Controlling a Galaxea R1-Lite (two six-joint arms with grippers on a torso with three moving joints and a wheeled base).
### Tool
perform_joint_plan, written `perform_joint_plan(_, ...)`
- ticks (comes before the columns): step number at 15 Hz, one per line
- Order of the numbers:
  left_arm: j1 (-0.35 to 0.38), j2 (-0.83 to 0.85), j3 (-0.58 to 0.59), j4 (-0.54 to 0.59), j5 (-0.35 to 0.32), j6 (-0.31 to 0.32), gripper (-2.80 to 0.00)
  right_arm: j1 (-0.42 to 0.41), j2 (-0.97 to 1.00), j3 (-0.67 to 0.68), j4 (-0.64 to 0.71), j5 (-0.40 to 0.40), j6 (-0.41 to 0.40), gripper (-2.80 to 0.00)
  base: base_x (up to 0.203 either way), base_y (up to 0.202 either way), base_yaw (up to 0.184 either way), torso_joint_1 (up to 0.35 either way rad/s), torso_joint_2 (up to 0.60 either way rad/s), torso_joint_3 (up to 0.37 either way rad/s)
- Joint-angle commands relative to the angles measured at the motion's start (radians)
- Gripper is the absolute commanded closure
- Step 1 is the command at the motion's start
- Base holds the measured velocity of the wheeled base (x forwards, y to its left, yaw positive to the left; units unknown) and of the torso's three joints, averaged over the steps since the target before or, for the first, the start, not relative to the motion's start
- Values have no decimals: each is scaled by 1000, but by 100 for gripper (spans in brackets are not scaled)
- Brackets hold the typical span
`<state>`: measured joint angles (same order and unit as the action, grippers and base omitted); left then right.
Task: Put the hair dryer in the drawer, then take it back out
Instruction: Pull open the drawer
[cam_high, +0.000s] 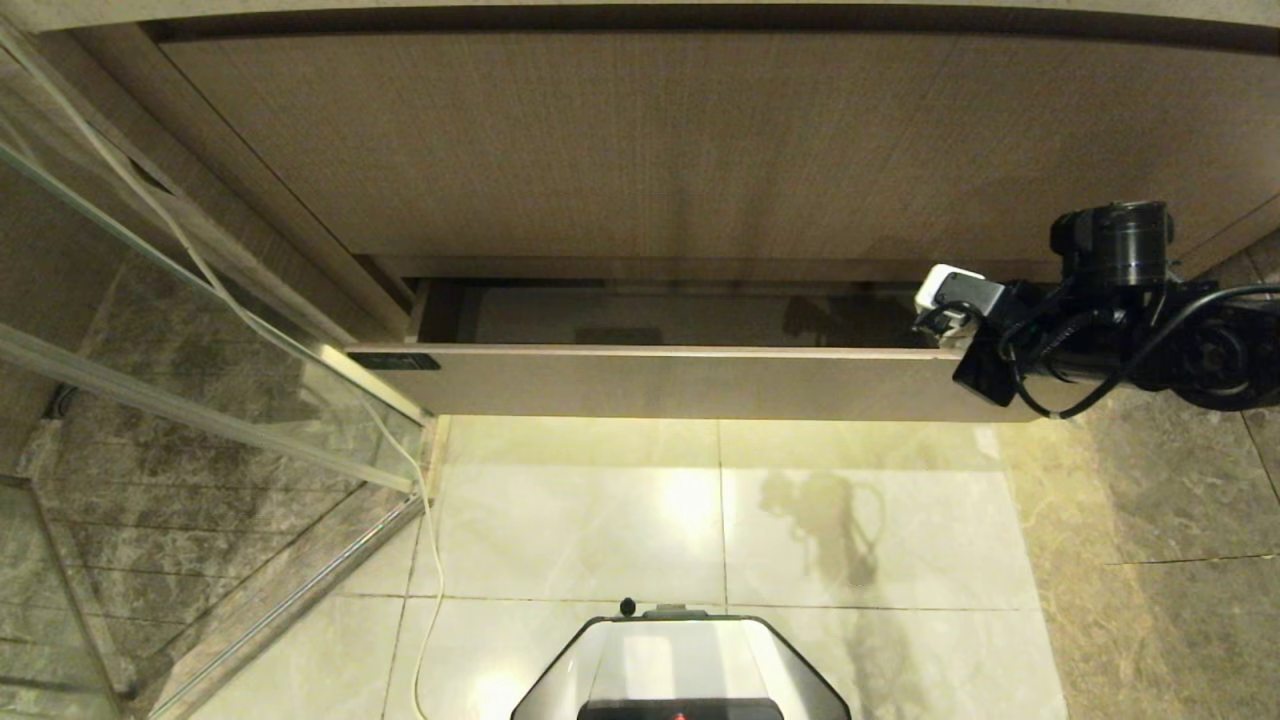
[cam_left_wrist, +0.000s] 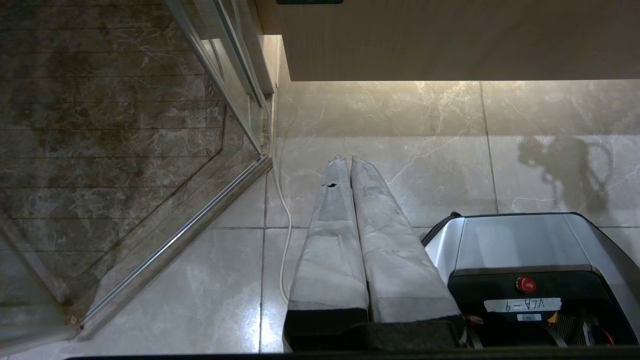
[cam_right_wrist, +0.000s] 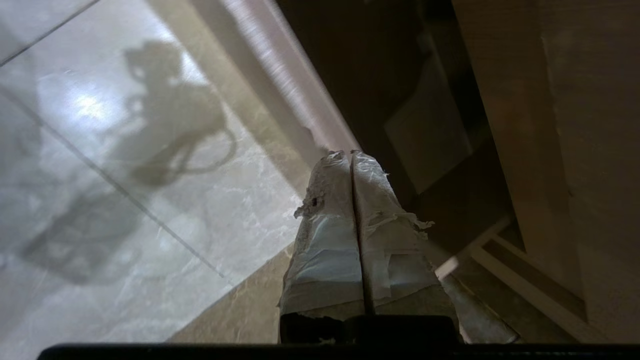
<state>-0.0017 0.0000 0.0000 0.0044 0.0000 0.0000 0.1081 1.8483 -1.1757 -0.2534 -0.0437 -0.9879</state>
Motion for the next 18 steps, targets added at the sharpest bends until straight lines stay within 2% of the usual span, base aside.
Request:
perform_joint_plan(1, 0, 0, 0, 0, 0, 0, 0, 1, 133, -64, -30, -8, 14, 0, 0, 0, 0, 0, 0, 0)
perform_joint_plan(5, 0, 0, 1, 0, 0, 0, 0, 0, 219, -119, -110, -58, 42, 0, 0, 0, 0, 0, 0, 0)
perform_joint_plan(8, -1, 0, 1, 0, 0, 0, 0, -7, 217, -84, -114, -62, 43, 0, 0, 0, 0, 0, 0, 0)
perform_joint_plan(11, 0, 0, 2, 0, 0, 0, 0, -19, 198, -53, -102, -101, 44, 0, 0, 0, 0, 0, 0, 0)
perform_joint_plan(18, 0, 0, 1, 0, 0, 0, 0, -22, 101, 40, -77, -105, 111, 0, 0, 0, 0, 0, 0, 0)
